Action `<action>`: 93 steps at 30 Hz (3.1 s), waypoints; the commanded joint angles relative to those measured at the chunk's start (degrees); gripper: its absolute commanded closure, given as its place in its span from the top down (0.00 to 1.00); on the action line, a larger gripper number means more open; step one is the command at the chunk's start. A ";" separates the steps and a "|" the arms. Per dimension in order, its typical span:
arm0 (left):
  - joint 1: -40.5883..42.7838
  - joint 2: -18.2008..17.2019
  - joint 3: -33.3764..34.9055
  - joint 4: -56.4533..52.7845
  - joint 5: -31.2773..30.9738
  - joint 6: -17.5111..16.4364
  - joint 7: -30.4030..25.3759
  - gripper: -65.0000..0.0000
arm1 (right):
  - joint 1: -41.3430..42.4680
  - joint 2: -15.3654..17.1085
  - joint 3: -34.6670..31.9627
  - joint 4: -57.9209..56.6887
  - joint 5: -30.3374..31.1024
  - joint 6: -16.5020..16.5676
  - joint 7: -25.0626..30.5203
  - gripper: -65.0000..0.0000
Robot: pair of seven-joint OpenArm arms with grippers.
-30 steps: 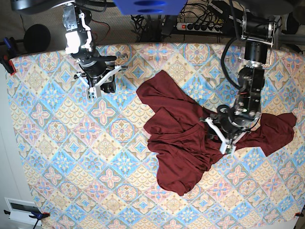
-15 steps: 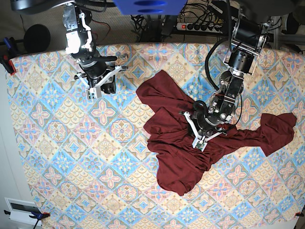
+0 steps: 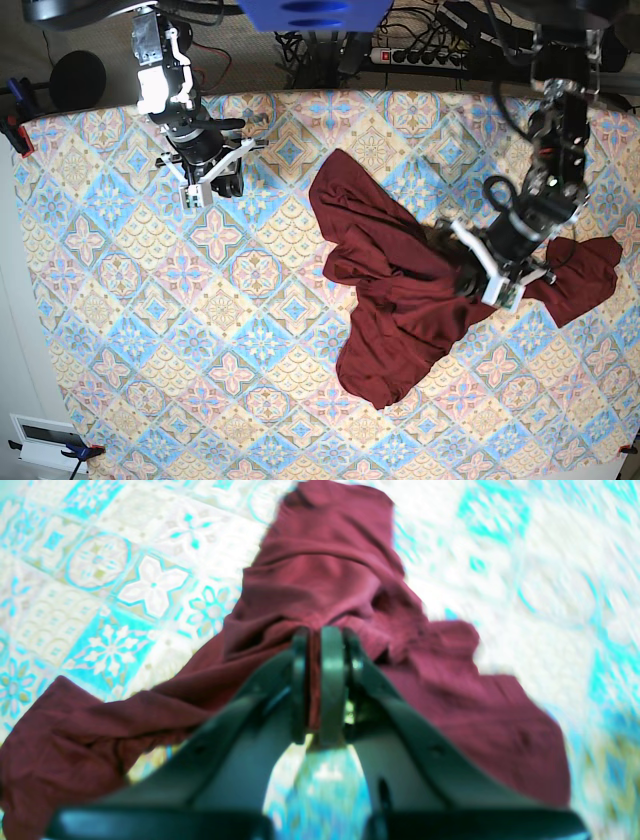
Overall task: Layout the t-shirt on the table in an organized manner, then fold the t-shirt properly
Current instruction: 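Regrasp the shirt with the left gripper and pull it toward the robot, then grasp the shirt edge with the right gripper near the left gripper, then pull the shirt apart, right gripper sweeping away from the left gripper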
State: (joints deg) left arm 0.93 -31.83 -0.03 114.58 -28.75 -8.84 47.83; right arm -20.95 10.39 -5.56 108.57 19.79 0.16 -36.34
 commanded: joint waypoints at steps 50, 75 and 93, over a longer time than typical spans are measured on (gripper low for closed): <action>24.26 8.23 -40.63 -4.91 -3.20 0.27 2.67 0.00 | 24.33 -8.15 -29.21 -18.60 -12.80 9.99 1.30 0.27; 33.14 4.27 -43.26 -4.91 -3.73 -5.44 2.67 0.00 | 33.21 -11.14 -31.32 -28.97 -12.98 -0.21 1.39 0.38; 34.28 5.86 -43.00 -4.83 -3.73 -9.84 2.67 0.00 | 40.25 -10.61 -36.77 -37.32 -12.80 4.01 0.78 0.00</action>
State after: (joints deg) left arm 34.87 -25.06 -42.63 108.84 -32.36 -18.87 51.37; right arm 17.87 0.36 -42.54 70.32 6.83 4.23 -36.34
